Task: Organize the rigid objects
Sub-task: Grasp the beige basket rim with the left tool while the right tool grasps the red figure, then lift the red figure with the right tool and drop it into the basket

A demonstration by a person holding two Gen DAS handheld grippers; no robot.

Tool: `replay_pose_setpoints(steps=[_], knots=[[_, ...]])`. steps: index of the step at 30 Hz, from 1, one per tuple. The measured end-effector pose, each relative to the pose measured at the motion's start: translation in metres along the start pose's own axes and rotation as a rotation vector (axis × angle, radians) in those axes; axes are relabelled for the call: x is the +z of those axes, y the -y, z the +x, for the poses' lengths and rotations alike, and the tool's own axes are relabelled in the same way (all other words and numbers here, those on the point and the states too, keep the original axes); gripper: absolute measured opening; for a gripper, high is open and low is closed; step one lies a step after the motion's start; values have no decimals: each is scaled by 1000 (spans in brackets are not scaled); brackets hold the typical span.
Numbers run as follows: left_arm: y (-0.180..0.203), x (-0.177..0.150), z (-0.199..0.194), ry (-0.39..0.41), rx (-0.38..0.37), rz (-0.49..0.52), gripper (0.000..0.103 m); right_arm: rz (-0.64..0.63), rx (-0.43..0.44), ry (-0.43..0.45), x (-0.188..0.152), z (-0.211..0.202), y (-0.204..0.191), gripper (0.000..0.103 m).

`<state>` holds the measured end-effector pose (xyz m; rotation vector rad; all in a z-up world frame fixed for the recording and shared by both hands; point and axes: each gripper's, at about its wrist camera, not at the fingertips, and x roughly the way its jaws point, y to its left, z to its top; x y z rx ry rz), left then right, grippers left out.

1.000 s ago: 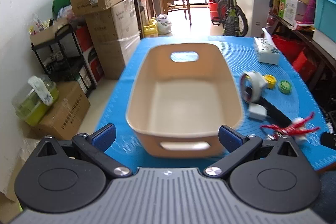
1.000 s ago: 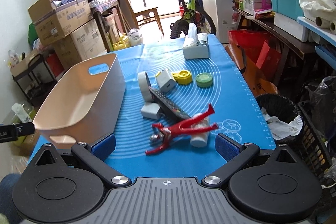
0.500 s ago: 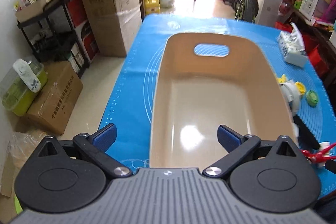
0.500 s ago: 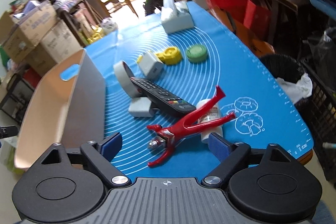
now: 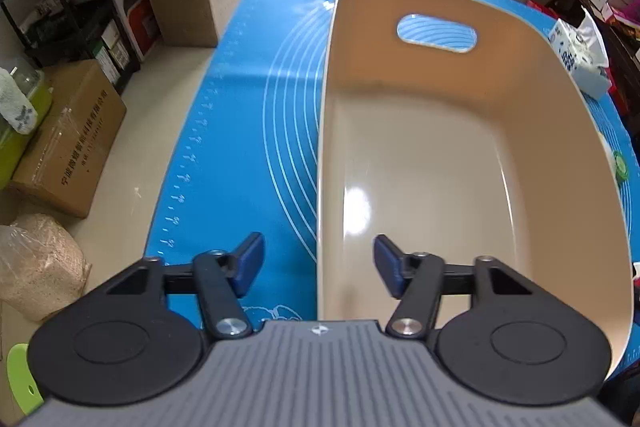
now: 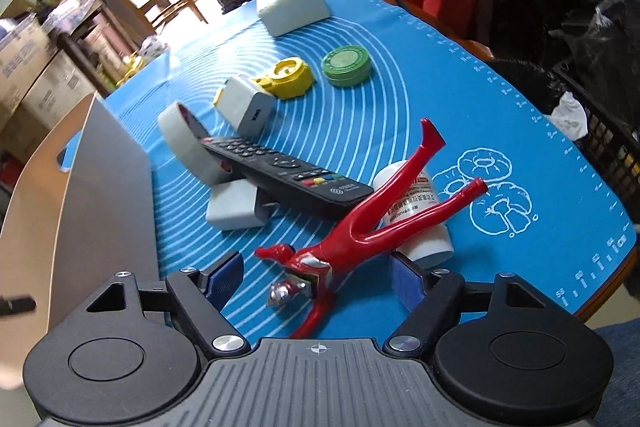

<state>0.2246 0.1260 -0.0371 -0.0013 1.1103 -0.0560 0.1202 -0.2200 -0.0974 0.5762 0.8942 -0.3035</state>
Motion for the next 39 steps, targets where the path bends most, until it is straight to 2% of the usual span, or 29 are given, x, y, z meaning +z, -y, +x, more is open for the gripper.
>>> replay_pose_setpoints(steps=[3,7,9,13,16,23,25,26,27,39], knots=[[0,2,3,-15,0,14,45,30,-17,12,1,4,1,80],[0,6,8,-42,-22,15,23,70,-35,23,1,8,3,78],[-2,6,10,-57,-38,8,20,95,-40,22,2,11,5,75],[-6,7,12,-66,-26,-3,3,104,-39,29,1,14,5,69],[-10,7,13,-70,-41,-20,4,100,-49,47,1,15,4,66],[-8,7,14,-67,-41,-16,4,150,-13,63,2,12,10,58],[-9,7,14,-66,-40,-16,4,138,-7,84,2,8,8,50],[-9,7,14,-66,-39,-15,4,120,-2,94,3,6,6,40],[-8,7,14,-66,-39,-15,4,103,5,95,4,5,3,38],[-8,6,14,-65,-40,-14,4,5,13,147,-2,-3,-11,38]])
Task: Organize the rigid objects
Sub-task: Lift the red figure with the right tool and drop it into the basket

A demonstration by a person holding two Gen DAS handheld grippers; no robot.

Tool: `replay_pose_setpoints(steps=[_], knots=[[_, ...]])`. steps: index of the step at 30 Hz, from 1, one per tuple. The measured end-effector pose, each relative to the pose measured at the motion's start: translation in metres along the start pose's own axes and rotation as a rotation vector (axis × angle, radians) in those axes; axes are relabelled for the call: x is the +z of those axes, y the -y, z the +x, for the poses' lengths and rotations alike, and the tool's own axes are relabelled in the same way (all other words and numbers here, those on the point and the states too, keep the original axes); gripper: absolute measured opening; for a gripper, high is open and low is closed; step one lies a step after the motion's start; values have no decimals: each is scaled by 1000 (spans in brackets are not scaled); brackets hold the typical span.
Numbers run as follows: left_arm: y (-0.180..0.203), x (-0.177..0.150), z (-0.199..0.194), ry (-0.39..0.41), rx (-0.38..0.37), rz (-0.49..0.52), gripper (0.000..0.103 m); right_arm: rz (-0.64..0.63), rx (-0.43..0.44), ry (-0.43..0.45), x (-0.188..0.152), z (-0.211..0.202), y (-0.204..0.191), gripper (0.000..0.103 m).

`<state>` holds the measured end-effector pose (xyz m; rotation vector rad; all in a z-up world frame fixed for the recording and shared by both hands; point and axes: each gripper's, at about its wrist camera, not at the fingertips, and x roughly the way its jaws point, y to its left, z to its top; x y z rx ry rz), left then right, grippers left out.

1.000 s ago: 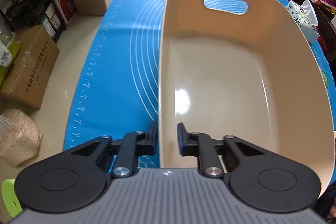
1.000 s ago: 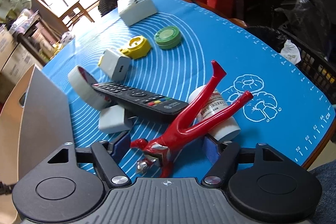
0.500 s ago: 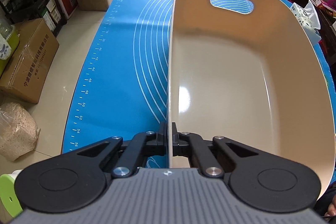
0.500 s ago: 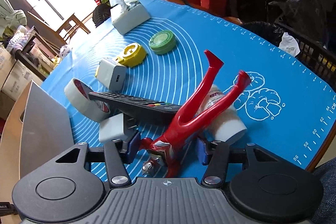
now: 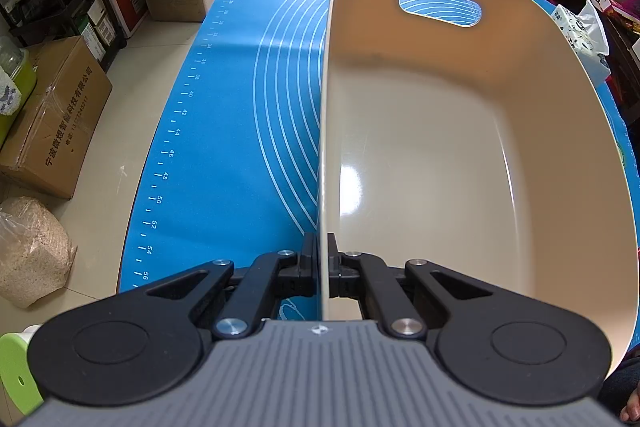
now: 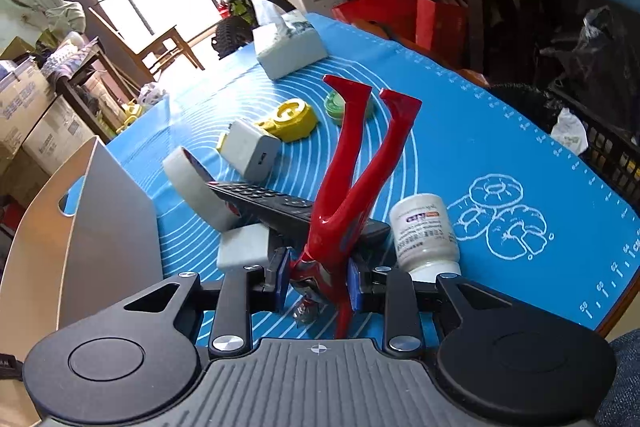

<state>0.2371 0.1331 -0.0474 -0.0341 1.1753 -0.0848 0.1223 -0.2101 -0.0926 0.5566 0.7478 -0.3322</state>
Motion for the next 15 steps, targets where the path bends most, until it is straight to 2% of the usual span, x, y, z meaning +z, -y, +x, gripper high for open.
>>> replay_pose_setpoints(steps=[8,15], knots=[[0,0,0,0,0,-2,4,-57,20,61,3,-16,-9,38],[1,1,1,-3,0,0,4,-104,80,129,21,-38,-30,38]])
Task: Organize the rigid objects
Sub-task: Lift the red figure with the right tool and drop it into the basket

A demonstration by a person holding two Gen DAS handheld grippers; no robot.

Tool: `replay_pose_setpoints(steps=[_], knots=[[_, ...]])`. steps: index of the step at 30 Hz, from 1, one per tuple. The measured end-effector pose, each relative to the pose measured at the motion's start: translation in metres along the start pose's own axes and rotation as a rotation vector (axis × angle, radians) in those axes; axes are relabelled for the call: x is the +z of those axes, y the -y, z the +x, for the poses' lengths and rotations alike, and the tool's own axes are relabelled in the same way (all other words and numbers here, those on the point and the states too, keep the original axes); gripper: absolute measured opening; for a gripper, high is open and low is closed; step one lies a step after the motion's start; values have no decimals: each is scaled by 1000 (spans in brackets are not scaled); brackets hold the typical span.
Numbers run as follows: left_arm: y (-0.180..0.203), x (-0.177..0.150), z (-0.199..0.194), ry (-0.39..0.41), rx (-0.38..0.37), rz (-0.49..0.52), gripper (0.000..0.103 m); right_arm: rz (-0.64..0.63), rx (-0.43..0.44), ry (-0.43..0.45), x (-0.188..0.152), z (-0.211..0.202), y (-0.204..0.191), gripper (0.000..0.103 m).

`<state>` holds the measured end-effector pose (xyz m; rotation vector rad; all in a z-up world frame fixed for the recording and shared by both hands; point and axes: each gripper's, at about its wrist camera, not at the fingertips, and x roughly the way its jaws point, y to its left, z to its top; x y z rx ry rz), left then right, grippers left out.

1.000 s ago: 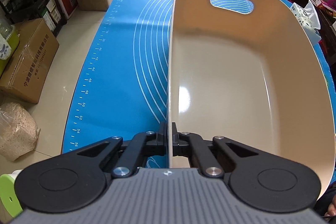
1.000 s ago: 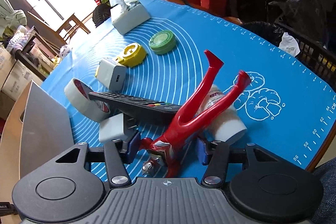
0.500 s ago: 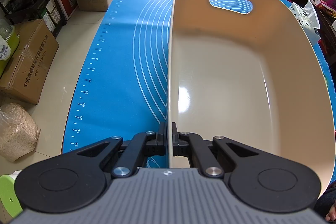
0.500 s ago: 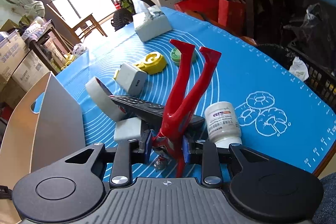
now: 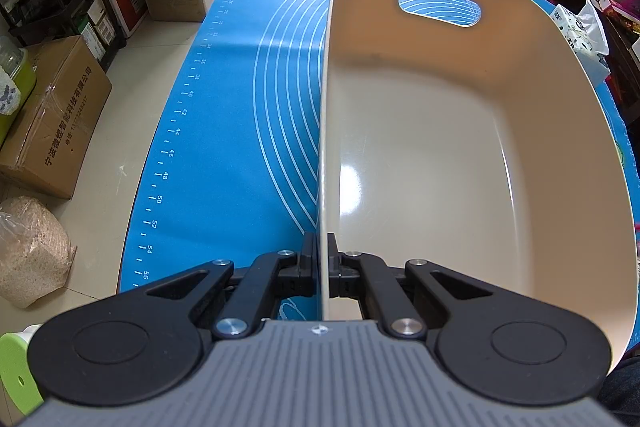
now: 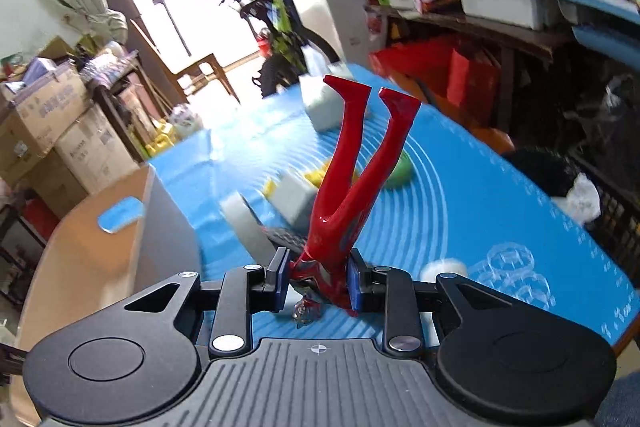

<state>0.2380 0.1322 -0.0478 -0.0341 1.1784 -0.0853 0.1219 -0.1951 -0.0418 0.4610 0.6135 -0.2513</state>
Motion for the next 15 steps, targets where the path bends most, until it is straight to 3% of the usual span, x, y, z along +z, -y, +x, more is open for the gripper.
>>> replay_pose_setpoints(steps=[9,15], knots=[[0,-1,-1,2,1,3,4,-79,124,95,45,-10,-53,38],[0,-1,0,2,1,8,4,-143,221,90,54,-2,-105,38]])
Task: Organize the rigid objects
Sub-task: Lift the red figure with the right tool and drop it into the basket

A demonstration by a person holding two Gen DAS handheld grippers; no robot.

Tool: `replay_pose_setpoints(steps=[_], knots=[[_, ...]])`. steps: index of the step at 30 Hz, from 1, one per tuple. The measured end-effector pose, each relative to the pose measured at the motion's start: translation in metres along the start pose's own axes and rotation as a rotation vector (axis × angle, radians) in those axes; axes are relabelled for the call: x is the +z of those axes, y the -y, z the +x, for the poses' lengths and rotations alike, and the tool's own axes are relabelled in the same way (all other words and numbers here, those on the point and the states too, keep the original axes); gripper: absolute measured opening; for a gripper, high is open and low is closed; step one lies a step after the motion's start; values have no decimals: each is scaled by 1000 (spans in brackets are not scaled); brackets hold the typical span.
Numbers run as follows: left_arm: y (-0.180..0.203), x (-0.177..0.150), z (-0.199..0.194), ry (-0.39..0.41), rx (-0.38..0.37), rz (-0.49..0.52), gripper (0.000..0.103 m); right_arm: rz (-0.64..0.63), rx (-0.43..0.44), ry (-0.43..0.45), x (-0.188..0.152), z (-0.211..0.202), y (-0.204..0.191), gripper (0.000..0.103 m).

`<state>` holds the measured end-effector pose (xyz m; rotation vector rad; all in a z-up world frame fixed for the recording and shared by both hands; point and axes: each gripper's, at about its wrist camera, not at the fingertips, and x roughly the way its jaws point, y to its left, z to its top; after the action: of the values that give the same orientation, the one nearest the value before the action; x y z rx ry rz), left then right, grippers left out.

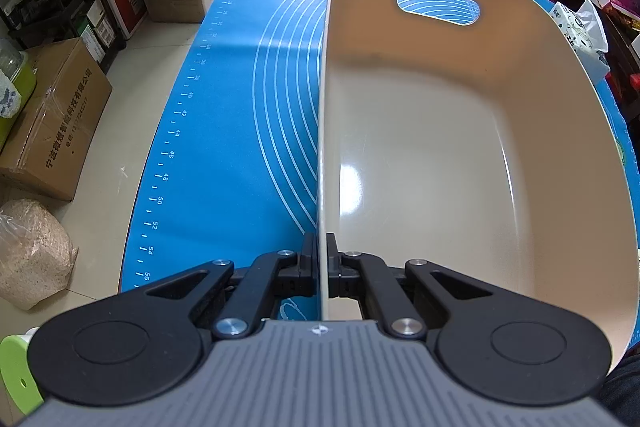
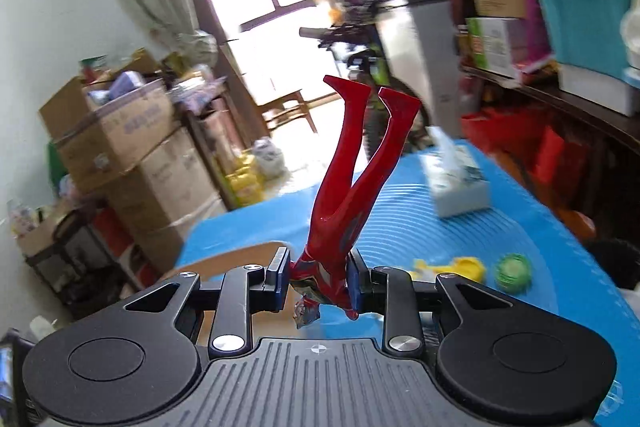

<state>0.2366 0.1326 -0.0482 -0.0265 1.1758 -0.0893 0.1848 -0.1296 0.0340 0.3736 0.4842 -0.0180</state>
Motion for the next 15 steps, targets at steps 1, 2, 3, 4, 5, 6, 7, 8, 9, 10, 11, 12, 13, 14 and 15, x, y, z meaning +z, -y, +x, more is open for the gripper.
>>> replay_pose_setpoints(steps=[1,2,3,4,5,6,7,8,9,10,11,12,13,14,15], knots=[[0,0,0,0,0,0,4,-13,16,-10,-1,4,-8,38],[0,0,0,0,0,0,4,-27,29,-22,-2,9,-17,38],[0,0,0,0,0,0,4,-42,41,-36,-4,14,-25,38],[0,0,0,0,0,-1,4,-57,54,-55,-7,19,-32,38],[0,0,0,0,0,-1,4,-69,66,-78,-12,24,-40,38],[0,0,0,0,0,0,4,-82,73,-101,-16,30,-46,38],[0,0,0,1,0,2,4,-101,77,-127,-22,34,-52,38],[0,0,0,1,0,4,4,-116,79,-151,-30,38,-58,38],[0,0,0,1,1,5,4,-130,79,-176,-35,44,-63,38],[0,0,0,1,1,7,4,-145,78,-206,-40,49,-66,38],[0,0,1,1,1,9,4,-153,76,-236,-46,54,-69,38],[0,0,0,1,1,10,4,-158,74,-265,-52,59,-71,38],[0,0,1,2,2,12,4,-164,74,-298,-58,64,-72,38],[0,0,0,2,2,13,4,-165,76,-328,-64,68,-73,38],[0,0,0,3,3,15,4,-166,79,-355,-70,72,-73,38]])
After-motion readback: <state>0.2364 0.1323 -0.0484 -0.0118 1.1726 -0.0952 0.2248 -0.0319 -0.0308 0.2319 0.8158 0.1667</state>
